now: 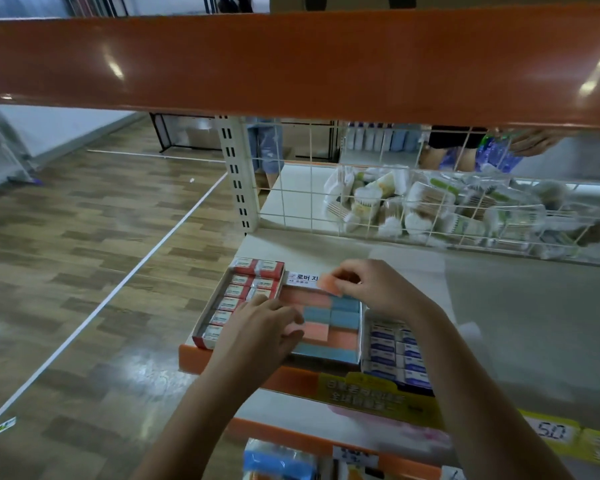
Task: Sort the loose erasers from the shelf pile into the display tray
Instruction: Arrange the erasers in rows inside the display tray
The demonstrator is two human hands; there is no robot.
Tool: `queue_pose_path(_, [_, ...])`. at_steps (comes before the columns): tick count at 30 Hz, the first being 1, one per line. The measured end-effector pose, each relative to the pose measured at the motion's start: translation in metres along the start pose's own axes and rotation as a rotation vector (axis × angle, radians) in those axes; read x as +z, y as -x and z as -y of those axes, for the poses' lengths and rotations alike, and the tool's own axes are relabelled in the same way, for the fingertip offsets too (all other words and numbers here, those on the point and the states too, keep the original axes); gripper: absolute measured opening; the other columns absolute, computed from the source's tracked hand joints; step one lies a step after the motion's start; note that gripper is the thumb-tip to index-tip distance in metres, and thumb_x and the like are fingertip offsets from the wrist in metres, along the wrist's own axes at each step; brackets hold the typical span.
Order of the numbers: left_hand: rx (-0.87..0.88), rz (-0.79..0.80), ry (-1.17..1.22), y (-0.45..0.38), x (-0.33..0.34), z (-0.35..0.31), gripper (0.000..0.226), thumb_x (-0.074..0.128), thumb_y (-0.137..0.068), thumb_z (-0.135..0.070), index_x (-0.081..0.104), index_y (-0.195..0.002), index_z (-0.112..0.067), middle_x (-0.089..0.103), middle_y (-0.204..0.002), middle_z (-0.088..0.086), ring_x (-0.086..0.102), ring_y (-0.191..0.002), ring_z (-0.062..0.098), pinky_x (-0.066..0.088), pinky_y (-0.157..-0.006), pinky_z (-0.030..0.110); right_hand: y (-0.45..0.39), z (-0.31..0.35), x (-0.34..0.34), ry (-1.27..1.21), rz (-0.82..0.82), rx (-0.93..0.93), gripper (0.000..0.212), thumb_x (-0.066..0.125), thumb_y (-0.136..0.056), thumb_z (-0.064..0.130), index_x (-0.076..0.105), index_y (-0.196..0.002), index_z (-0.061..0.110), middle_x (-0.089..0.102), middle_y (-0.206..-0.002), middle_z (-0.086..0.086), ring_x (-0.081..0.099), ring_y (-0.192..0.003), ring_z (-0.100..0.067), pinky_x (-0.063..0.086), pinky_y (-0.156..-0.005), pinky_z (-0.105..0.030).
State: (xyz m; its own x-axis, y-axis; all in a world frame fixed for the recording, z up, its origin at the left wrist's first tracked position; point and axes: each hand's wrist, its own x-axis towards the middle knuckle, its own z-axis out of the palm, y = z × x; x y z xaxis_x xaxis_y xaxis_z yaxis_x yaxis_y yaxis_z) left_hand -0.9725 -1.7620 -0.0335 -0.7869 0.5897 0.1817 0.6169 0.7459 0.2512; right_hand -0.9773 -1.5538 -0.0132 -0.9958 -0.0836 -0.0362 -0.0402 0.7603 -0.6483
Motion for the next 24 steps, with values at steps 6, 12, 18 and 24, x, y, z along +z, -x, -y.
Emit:
queue_pose_path(6, [0.06, 0.1, 0.043, 0.02, 0.007, 0.018, 0.025, 0.053, -0.092, -0.038, 0.064, -0.111, -0.026, 0.061, -0.117, -0.009, 0.049, -0.111, 0.009, 0.041, -0.094, 0.023, -0.005, 0.016, 0.016, 0.124, 0.139, 0.029, 0.017, 0.055, -0.094, 0.023, 0.061, -0.109, 0.023, 0.061, -0.099, 0.007, 0.059, -0.089, -0.008, 0.047, -0.074, -0.018])
queue_pose_path(12, [0.16, 0.147, 0.049, 0.014, 0.014, 0.022, 0.027, 0.044, -0.095, -0.039, 0.059, -0.117, -0.032, 0.055, -0.123, -0.015, 0.042, -0.116, 0.005, 0.031, -0.098, 0.02, 0.009, 0.021, 0.015, 0.373, 0.186, 0.131, 0.02, 0.055, -0.093, 0.022, 0.064, -0.109, 0.015, 0.06, -0.109, 0.002, 0.055, -0.094, -0.012, 0.043, -0.079, -0.023])
queue_pose_path(18, [0.223, 0.207, 0.066, 0.005, 0.016, 0.025, 0.026, 0.041, -0.097, -0.038, 0.057, -0.116, -0.031, 0.054, -0.124, -0.013, 0.042, -0.118, 0.004, 0.032, -0.1, 0.02, 0.014, 0.018, 0.026, 0.487, 0.168, 0.263, 0.022, 0.054, -0.087, 0.009, 0.067, -0.105, 0.014, 0.064, -0.105, -0.004, 0.061, -0.092, -0.02, 0.052, -0.083, -0.033])
queue_pose_path(24, [0.273, 0.246, 0.067, 0.001, 0.015, 0.03, 0.025, 0.039, -0.098, -0.036, 0.058, -0.114, -0.028, 0.055, -0.122, -0.011, 0.046, -0.116, 0.006, 0.035, -0.097, 0.02, 0.016, 0.017, 0.039, 0.476, 0.048, 0.282, 0.019, 0.053, -0.091, 0.01, 0.066, -0.104, 0.014, 0.066, -0.106, -0.004, 0.061, -0.094, -0.019, 0.045, -0.077, -0.026])
